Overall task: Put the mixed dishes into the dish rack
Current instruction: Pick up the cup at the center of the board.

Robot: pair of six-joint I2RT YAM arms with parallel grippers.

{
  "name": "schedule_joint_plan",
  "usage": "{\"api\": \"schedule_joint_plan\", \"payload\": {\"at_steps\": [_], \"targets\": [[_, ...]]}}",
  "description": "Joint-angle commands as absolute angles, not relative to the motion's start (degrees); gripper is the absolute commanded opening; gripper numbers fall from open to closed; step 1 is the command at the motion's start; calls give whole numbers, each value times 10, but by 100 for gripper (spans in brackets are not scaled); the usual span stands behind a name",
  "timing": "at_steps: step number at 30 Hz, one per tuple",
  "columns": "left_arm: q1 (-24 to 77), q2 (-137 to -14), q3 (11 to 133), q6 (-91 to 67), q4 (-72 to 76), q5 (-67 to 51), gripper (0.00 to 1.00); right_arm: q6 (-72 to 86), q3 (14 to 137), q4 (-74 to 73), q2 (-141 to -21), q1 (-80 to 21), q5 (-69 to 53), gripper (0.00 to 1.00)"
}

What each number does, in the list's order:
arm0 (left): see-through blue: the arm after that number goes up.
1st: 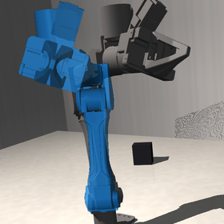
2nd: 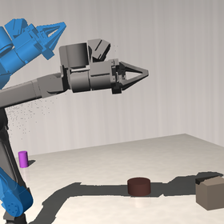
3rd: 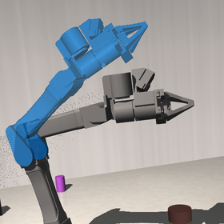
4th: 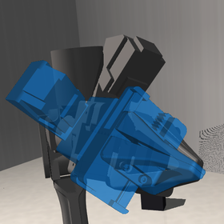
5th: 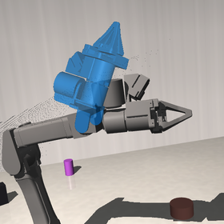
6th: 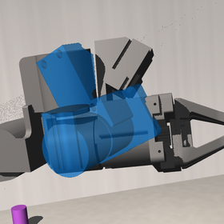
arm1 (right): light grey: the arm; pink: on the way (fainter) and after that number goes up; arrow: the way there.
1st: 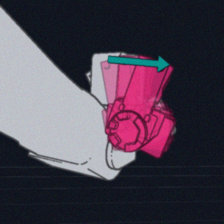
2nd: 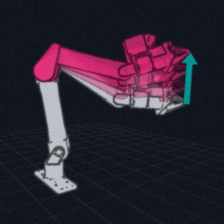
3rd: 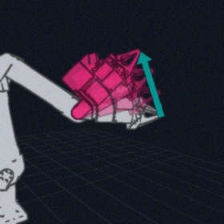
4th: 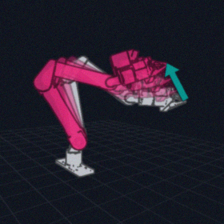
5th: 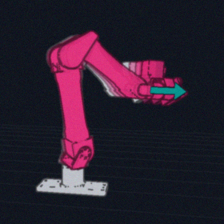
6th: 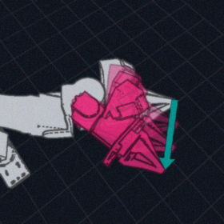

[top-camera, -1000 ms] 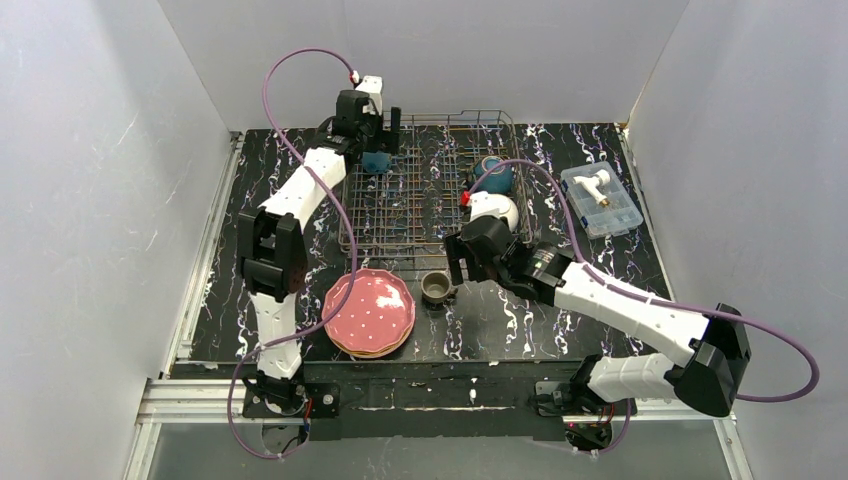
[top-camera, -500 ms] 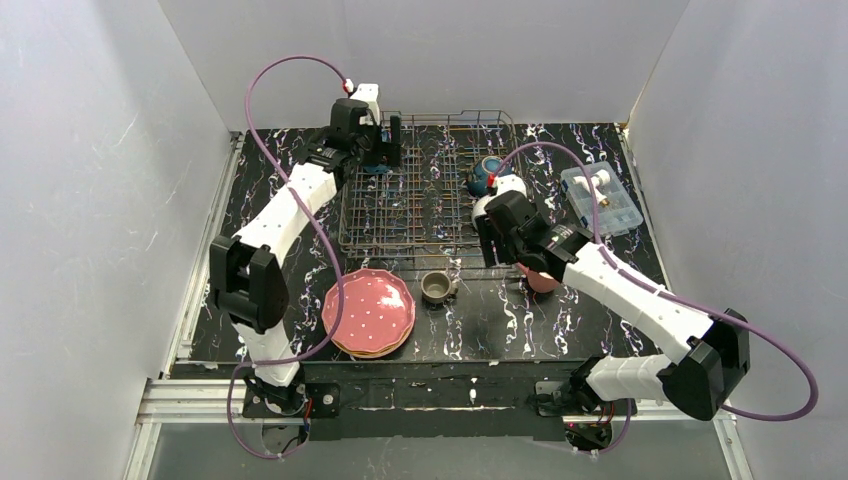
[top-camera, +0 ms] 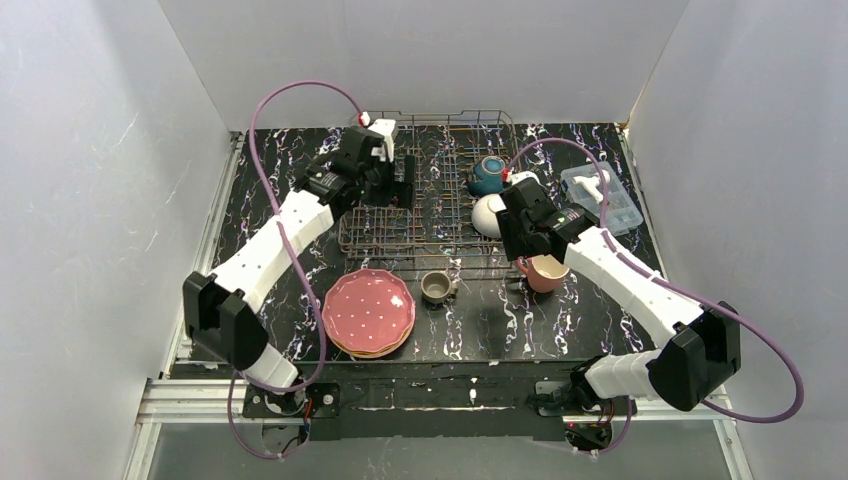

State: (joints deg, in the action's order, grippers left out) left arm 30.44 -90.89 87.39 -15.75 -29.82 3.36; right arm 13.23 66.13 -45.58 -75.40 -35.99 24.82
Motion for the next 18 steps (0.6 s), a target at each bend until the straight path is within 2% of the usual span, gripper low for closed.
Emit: {"api": "schedule_joint_plan", "payload": {"at_steps": [1,18], "targets": [[308,-829,819,-183,-347,5,98,120,682,-487,-756,-341,240,64],[342,-662,663,-164,-395,-46,98,116,657,-515,-796,-305,181,57]]}}
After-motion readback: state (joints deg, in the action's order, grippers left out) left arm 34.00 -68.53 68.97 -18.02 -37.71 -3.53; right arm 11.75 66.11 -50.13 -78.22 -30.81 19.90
